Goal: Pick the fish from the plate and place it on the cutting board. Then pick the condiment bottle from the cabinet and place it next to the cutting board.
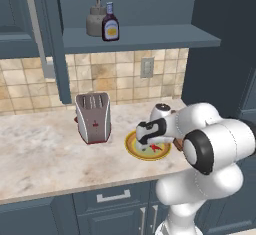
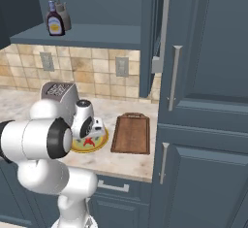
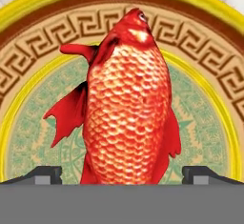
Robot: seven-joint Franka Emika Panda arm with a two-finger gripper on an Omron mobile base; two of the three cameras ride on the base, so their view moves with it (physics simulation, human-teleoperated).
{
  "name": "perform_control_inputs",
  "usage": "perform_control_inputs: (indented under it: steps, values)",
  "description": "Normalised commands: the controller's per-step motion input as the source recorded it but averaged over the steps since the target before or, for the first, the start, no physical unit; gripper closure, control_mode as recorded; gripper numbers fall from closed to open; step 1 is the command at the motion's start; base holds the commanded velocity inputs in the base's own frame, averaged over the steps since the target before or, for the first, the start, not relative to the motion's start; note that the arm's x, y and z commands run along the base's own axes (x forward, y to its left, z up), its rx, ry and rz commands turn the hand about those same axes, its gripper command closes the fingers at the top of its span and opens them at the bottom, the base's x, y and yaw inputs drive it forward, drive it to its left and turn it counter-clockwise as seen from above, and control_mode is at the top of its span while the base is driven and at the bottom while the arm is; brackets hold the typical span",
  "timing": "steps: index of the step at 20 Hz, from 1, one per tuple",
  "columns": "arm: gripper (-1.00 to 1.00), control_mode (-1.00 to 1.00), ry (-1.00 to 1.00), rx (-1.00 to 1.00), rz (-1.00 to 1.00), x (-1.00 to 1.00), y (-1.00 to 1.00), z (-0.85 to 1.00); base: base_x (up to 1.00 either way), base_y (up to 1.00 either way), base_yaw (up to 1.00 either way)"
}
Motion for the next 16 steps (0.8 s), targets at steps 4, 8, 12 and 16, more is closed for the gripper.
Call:
perform_control_inputs:
  steps: [4,8,12,16]
  values:
    - [-1.00,-1.00,0.00,0.00,0.00,0.06,0.00,-0.29,0.00,0.00,0.00]
    - [1.00,-1.00,0.00,0.00,0.00,0.07,0.00,-0.19,0.00,0.00,0.00]
    - [1.00,-1.00,0.00,0.00,0.00,0.03,0.00,-0.01,0.00,0.00,0.00]
    - [1.00,-1.00,0.00,0.00,0.00,0.03,0.00,0.00,0.00,0.00,0.00]
